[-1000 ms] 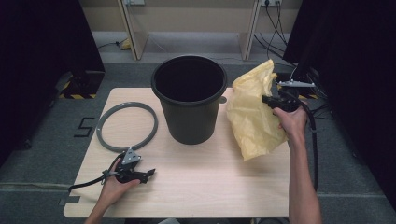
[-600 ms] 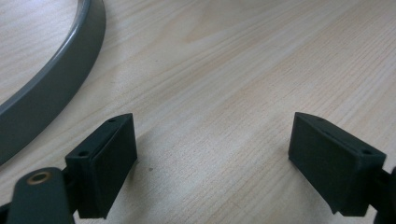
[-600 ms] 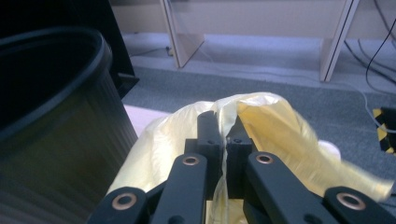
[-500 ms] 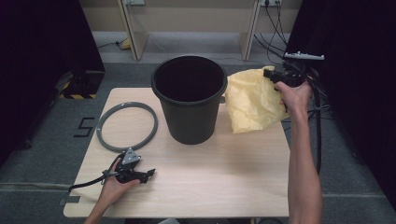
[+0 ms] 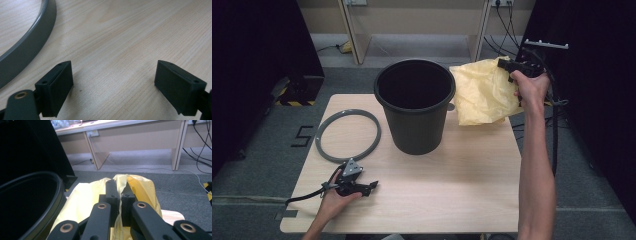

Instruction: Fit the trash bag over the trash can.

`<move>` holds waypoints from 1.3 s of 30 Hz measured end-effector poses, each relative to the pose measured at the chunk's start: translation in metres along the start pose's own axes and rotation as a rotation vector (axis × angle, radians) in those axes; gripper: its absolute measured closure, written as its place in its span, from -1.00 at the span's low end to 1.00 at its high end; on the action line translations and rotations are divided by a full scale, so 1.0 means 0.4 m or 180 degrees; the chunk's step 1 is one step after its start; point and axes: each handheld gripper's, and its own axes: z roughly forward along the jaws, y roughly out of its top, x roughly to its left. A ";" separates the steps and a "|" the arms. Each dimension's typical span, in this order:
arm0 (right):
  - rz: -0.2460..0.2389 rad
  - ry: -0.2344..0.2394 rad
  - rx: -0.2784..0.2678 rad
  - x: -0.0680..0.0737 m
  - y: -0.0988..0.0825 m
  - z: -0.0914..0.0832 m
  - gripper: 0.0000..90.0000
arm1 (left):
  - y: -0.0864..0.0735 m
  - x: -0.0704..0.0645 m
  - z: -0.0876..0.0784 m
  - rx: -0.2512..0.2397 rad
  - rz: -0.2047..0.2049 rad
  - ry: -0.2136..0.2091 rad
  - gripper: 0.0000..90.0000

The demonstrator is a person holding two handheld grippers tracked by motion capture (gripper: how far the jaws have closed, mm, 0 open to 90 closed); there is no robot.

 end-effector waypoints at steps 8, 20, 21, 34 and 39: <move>0.0104 -0.0002 -0.0117 -0.001 0.037 -0.002 0.97 | 0.000 0.000 0.000 0.0000 0.0000 0.0000 -0.68; 0.0087 0.0013 -0.0251 0.033 0.113 -0.014 0.97 | 0.000 0.000 0.000 0.0000 0.0008 0.0004 -0.68; 0.0104 0.0025 -0.0268 0.037 0.122 -0.017 0.97 | 0.000 0.000 0.000 0.0000 0.0000 0.0000 -0.68; 0.0147 0.0310 -0.0440 0.117 0.153 0.004 0.97 | 0.000 0.000 0.000 0.0000 0.0006 0.0003 -0.68; 0.0167 0.0435 -0.0414 0.160 0.145 0.052 0.97 | 0.000 0.000 0.000 0.0000 0.0008 0.0001 -0.68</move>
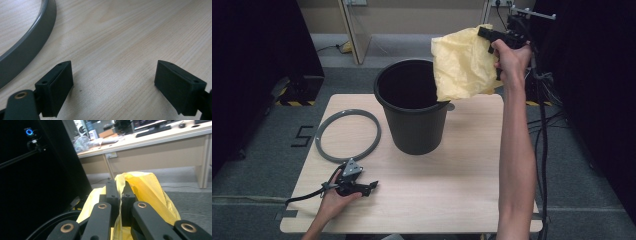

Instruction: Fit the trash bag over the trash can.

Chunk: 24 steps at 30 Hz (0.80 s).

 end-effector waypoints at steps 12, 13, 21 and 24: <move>-0.0178 0.0308 0.0300 0.156 -0.096 0.175 0.95 | -0.001 0.000 -0.001 0.0002 0.0013 -0.0013 -0.68; -0.0203 0.0315 0.0327 0.163 -0.105 0.185 0.95 | -0.001 0.000 -0.001 0.0001 0.0013 -0.0014 -0.68; -0.0400 0.0391 0.0586 0.204 -0.160 0.226 0.93 | -0.001 0.000 -0.001 0.0001 0.0016 -0.0016 -0.68; -0.0491 0.0445 0.0682 0.221 -0.174 0.232 0.92 | -0.001 0.000 -0.001 0.0000 0.0015 -0.0016 -0.68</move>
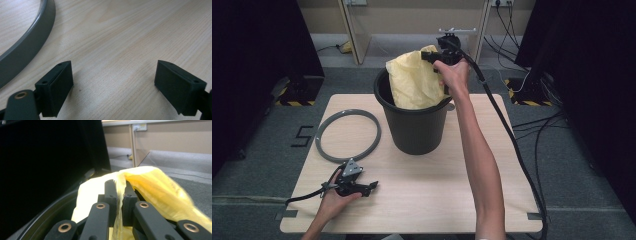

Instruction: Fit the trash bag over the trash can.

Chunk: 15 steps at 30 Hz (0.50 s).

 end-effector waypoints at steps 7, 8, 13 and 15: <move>-0.0216 0.0107 0.0293 0.034 -0.031 0.017 0.91 | 0.000 0.000 0.000 0.0001 0.0002 -0.0002 -0.68; -0.0237 0.0109 0.0323 0.038 -0.034 0.018 0.90 | 0.000 0.000 0.000 0.0001 0.0002 -0.0002 -0.68; -0.0373 0.0121 0.0516 0.049 -0.045 0.007 0.88 | 0.000 0.000 -0.001 0.0012 0.0004 -0.0010 -0.68; -0.0438 0.0111 0.0602 0.049 -0.051 -0.003 0.88 | 0.000 0.000 -0.001 0.0009 0.0005 -0.0005 -0.68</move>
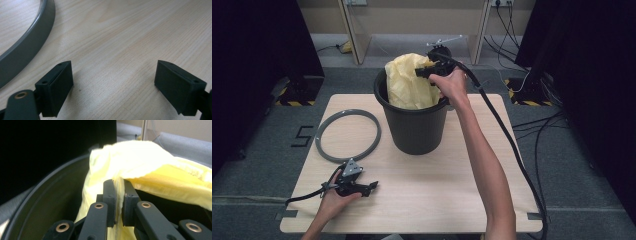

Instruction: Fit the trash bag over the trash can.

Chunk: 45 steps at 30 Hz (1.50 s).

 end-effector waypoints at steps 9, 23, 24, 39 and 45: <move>-0.0172 0.0032 0.0177 0.006 -0.074 -0.053 0.83 | 0.000 0.000 -0.001 0.0014 0.0001 -0.0005 -0.68; 0.0157 -0.0462 -0.0260 -0.034 -0.006 -0.158 -0.27 | 0.000 0.000 0.000 0.0000 -0.0001 0.0000 -0.68; 0.0212 -0.0510 -0.0240 -0.042 0.003 -0.148 -0.29 | 0.000 0.000 0.000 0.0000 -0.0002 -0.0003 -0.68; 0.0880 -0.0971 0.0479 -0.177 0.039 0.042 -0.24 | 0.000 0.000 0.000 0.0001 0.0001 0.0000 -0.68; 0.0591 -0.1003 0.0374 -0.177 0.035 0.043 0.55 | 0.000 0.000 0.000 0.0000 0.0001 0.0000 -0.68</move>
